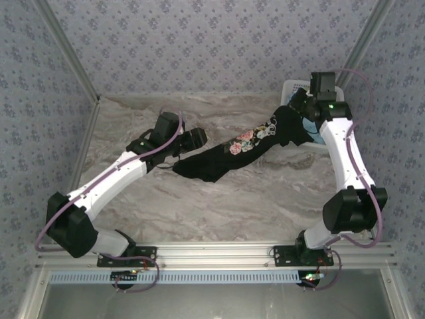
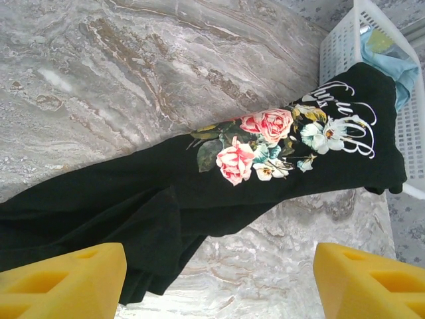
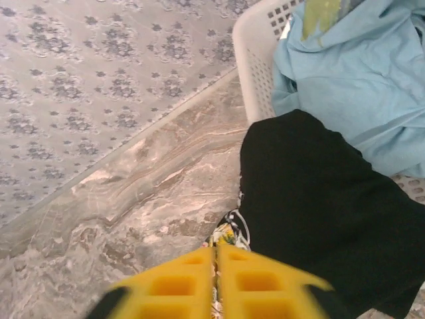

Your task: Fold and stack the t-shirts

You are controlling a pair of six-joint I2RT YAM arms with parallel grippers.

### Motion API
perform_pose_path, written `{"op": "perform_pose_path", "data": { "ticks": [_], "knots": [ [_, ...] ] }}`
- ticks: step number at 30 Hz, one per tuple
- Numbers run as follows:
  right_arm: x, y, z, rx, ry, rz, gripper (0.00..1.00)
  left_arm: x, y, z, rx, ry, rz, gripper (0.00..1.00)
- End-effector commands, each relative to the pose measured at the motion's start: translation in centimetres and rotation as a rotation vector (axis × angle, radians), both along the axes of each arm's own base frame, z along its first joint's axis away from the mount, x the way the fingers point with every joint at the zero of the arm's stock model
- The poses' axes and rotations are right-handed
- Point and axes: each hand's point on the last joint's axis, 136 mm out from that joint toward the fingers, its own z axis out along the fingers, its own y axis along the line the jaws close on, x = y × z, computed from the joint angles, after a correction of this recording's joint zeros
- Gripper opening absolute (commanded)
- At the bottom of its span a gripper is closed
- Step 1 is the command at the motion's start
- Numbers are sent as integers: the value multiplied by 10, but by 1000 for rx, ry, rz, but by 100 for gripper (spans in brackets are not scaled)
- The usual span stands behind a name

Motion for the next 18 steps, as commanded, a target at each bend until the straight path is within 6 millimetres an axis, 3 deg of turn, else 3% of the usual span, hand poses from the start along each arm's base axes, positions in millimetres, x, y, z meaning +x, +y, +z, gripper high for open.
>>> {"op": "perform_pose_path", "data": {
  "ticks": [1, 5, 10, 13, 15, 18],
  "knots": [
    [-34, -25, -62, 145, 238, -145, 57, -6, 3, 7, 8, -22, -10, 75],
    [-55, -20, -100, 406, 301, -260, 65, -8, 2, 6, 1, -13, -18, 75],
    [-49, -18, -126, 568, 314, -347, 65, -9, 0, 7, -14, -16, -30, 75],
    [-46, -23, -151, 638, 333, -416, 60, -8, -2, 8, -16, -15, -37, 75],
    [-41, -26, -159, 672, 326, -446, 57, -9, -3, 8, -16, -16, -41, 75],
    [-33, -29, -164, 673, 325, -463, 45, -9, -3, 8, -15, -16, -43, 75]
  ]
}}
